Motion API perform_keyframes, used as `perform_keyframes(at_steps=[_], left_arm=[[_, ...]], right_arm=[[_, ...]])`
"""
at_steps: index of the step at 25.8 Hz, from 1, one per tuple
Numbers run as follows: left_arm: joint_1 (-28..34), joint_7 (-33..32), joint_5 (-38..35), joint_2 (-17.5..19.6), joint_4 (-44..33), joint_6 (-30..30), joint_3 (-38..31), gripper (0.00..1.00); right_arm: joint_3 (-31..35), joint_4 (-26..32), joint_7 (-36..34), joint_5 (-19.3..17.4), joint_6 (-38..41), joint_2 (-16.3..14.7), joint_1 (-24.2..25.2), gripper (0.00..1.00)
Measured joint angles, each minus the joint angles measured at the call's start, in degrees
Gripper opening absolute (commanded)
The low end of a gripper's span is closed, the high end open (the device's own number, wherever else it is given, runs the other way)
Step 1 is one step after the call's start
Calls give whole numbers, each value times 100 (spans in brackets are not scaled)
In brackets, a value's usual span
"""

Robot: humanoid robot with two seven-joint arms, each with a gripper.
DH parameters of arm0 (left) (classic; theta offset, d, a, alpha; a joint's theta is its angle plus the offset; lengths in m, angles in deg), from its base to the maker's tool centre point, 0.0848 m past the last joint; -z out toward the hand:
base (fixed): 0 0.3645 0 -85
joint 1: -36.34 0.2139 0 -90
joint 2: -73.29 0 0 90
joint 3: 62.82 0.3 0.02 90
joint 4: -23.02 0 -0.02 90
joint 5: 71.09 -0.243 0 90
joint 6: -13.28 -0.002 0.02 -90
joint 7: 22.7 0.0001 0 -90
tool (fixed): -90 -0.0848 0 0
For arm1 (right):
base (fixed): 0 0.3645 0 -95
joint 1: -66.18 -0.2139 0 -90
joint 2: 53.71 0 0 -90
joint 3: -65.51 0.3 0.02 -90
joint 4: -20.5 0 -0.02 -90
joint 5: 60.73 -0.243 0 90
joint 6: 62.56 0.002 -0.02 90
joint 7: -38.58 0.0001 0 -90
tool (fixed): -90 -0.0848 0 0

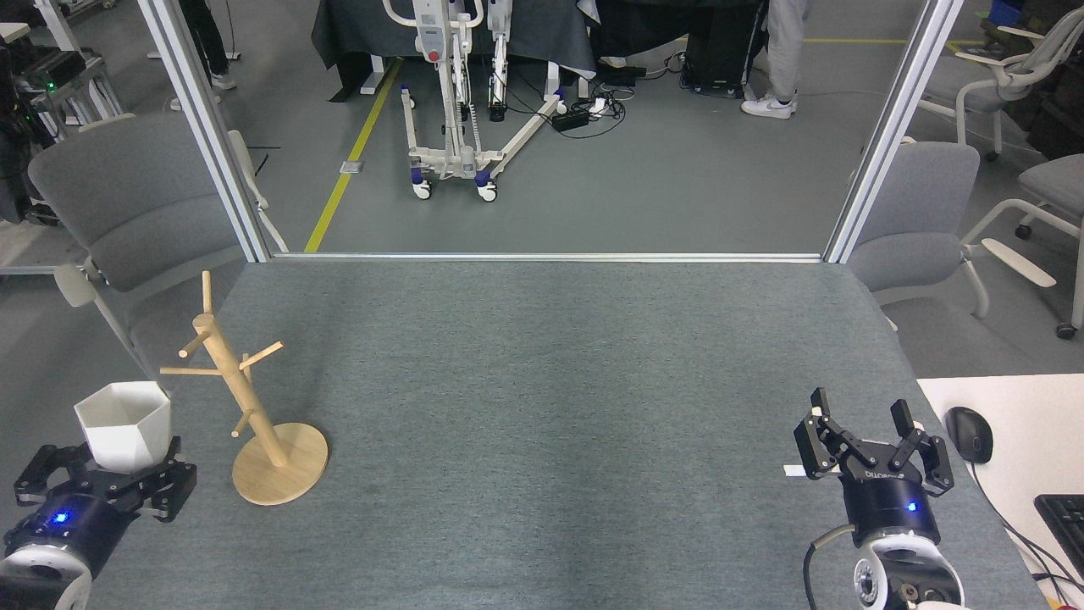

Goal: Hang cup on storage rack
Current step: 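Move the held cup toward a peg of the wooden stand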

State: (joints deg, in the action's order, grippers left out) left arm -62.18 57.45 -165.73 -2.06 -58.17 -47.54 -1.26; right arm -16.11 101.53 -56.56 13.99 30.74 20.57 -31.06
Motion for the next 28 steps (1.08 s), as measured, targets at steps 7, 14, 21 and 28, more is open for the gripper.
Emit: perform_keyframes(at_steps=[7,14,21,28], left_arm=[[-172,-49,4,2,-25,-22,-20,0],[-279,-94,-9,10,-37,-41,-21,0],[-298,-99,-37,17,35,-53,-14,0],[-385,-106,-47,16,42,-72,-11,0]], right_arm=[[-3,0,-28,2,-4,0,-3,99],[-9,0,7,7,-8,14,-13,99],[-12,0,12,8,-15,24,-14,99],[-17,0,29,8,-15,32,-14,99]])
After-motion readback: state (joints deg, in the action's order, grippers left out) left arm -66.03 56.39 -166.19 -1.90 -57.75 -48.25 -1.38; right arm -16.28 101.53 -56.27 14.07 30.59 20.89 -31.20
